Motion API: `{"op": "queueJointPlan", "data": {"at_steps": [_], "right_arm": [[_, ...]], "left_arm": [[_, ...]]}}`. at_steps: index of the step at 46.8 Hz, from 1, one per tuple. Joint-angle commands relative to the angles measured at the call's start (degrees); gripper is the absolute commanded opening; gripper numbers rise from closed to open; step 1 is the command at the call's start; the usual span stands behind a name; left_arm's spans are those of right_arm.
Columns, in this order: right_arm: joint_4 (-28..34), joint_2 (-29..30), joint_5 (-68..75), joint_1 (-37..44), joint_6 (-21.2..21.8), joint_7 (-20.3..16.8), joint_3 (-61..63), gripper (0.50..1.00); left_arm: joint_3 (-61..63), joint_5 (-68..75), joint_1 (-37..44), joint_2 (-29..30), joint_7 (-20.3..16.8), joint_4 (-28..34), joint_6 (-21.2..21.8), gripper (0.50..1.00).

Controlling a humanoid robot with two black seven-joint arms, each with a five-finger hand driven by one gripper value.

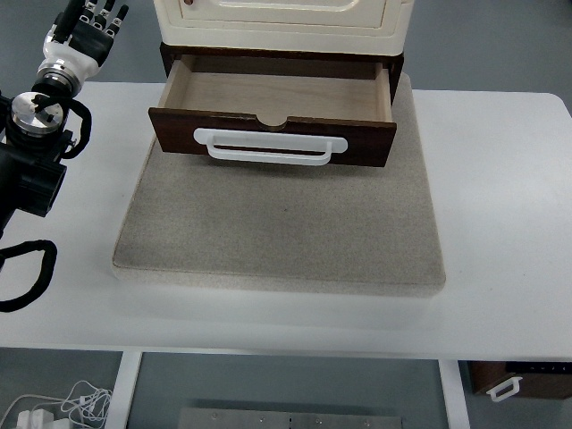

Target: Close drawer under combined cabinet

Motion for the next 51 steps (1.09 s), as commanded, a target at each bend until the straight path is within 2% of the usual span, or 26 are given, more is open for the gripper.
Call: {"op": "queueJointPlan", "data": {"at_steps": [1,51], "right_arm": [[0.02,0.00,0.00,0.00,0.00,0.00,0.00,0.952],[0.02,0.00,0.00,0.00,0.00,0.00,0.00,0.952]], "left_arm": [[0.00,0.00,0.00,0.00,0.00,0.00,0.00,0.999],[0.00,0.53,-0.18,0.17,0.00,0.18,-0.26,0.996]]}}
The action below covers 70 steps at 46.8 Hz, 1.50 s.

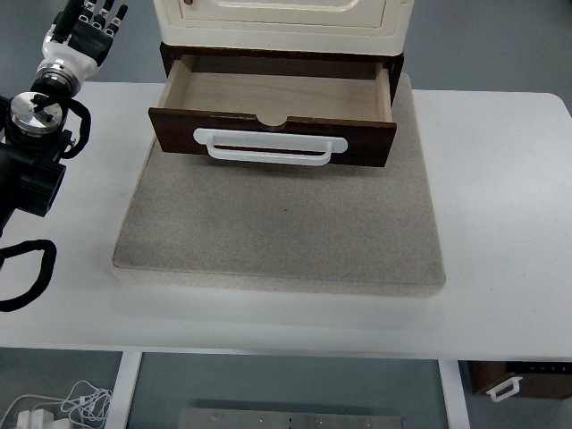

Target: Close drawer under combined cabinet

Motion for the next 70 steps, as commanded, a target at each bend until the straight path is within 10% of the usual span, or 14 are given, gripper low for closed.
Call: {"op": "queueJointPlan", "data": {"at_steps": [1,23,70], "right_arm": [[0.00,0.00,-0.01,0.00,-0.02,0.00,0.00,0.952],[0.00,0.00,-0.01,0.00,-0.01,0.00,0.00,0.952],[0.00,0.00,-0.01,0.00,-0.02,0.00,0.00,0.952]], "left_arm": [[0.05,0.20,-0.18,0.18,-0.03,-0.03,0.00,0.996],[1.37,0.38,-6.59,7.65,-0.03,-1.17,-0.09,0.996],[1.64,12.68,-9.06,22.86,-0.03,-39.58,1.76,0.996]]}}
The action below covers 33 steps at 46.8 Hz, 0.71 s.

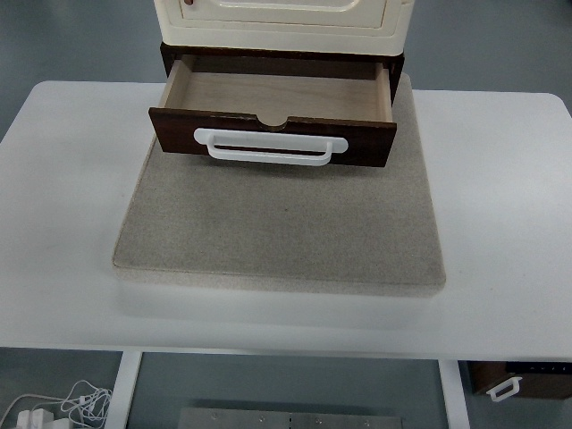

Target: Close drawer under combined cabinet

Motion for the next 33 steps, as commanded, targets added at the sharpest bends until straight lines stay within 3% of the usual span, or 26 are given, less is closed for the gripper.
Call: {"op": "queueJointPlan", "data": {"at_steps": [1,18,33], "right_arm": [[0.00,0.00,0.01,-0.02,0.00,-0.01,0.00,0.952],[0.00,0.00,0.01,-0.02,0.00,-0.01,0.00,0.952],[0.00,0.00,0.01,-0.02,0.00,-0.01,0.00,0.952]], "left_arm": [[-0.01,2.65,0.00,0.14,-0.01,-2.94,0.00,0.996],[7.28,9.95,0.09,0.57,-0.01,-18.32,0.52,0.996],[15.37,14.79,-0.79,0.05,0.08,-26.67,0.52,0.996]]}}
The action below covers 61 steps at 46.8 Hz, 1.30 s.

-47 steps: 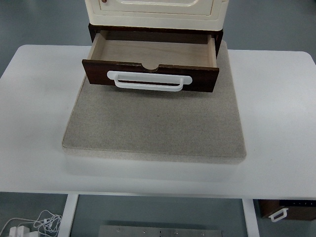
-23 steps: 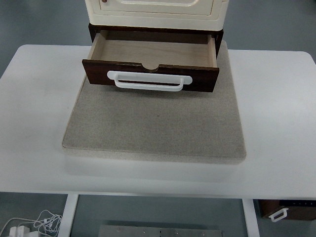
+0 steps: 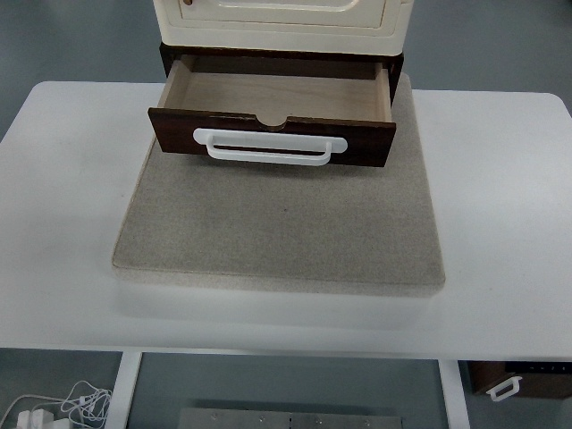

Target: Close drawer under combined cabinet

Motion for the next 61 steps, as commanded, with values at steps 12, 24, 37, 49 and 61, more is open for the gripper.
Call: {"op": "queueJointPlan", "data": {"at_steps": [12,24,37,49,61], "right_arm": [[0.00,0.00,0.01,0.00,-0.01,-0.01,0.00,0.952],[0.00,0.00,0.01,0.00,-0.01,-0.01,0.00,0.952],[-0.09,0.00,0.01,0.00,-0.01,-0.01,0.00,0.952],[-0.09,0.00,0.01,0.00,-0.01,-0.01,0.00,0.952],[0.00,0.00,0.01,0.00,0.08,-0.01,0.00,0.952]], "left_arm": [[11.75,1.58,-1.47,0.27,1.06,-6.47,-0.60,0.979],[21.59,6.15,-3.58,-1.93,4.04,-9.99,-0.69,0.996],[25.81,8.79,-3.31,-4.92,12.91,-11.84,-2.27,0.996],[28.71,10.81,-3.22,-6.24,20.65,-11.84,-7.55,0.996],[30.47,13.35,-2.52,-6.76,28.65,-11.66,-16.59,0.996]]}}
